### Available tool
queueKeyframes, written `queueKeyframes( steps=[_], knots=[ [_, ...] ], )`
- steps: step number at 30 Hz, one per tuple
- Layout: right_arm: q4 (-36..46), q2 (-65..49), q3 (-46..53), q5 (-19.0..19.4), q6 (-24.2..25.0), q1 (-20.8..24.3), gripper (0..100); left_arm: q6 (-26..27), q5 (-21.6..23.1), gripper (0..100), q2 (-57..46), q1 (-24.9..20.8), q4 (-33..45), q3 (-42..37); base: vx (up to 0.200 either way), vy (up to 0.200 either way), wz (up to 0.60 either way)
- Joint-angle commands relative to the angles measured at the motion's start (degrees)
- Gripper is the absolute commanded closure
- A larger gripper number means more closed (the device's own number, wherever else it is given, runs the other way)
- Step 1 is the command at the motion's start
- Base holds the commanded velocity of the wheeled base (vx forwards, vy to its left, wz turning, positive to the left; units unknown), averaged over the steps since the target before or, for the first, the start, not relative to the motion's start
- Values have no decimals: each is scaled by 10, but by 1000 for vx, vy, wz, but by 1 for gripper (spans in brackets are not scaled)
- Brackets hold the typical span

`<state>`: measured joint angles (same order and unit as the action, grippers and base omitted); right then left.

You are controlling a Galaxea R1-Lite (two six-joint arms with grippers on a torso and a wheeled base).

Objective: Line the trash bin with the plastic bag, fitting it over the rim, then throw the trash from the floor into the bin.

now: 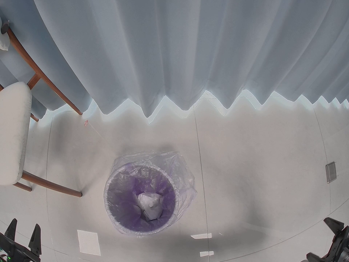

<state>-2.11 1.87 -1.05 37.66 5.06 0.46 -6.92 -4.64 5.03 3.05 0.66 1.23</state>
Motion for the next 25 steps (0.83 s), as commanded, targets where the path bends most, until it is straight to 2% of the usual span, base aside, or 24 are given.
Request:
queueKeyframes(
  steps=[1, 3, 4, 8, 9, 11, 15, 25],
  knots=[
    [-6, -18, 10, -304, -15, -7, 0, 29, -2, 0, 3, -1, -4, -4, 0, 0, 0],
    [7, -19, 10, -410, -29, -6, 0, 29, -2, 0, 3, -1, -5, -4, 0, 0, 0],
    [24, -18, 10, -414, -29, -7, 0, 29, -2, 0, 3, -1, -6, -4, 0, 0, 0],
    [20, -18, 10, -401, -48, -6, 0, 39, 0, 0, 3, -1, -22, -12, 0, 0, 0],
    [20, -18, 10, -390, -66, -6, 0, 43, 3, 0, 3, -1, -22, -12, 0, 0, 0],
    [19, -19, 10, -367, -72, -6, 0, 45, 8, 0, 4, -2, -20, -11, 0, 0, 0],
    [19, -18, 10, -364, -66, -6, 0, 63, 45, 0, -38, -34, -3, -11, 0, 0, 0],
    [20, -18, 10, -366, -55, -6, 0, 68, 44, 0, -50, -34, 1, -11, 0, 0, 0]
  ],
)
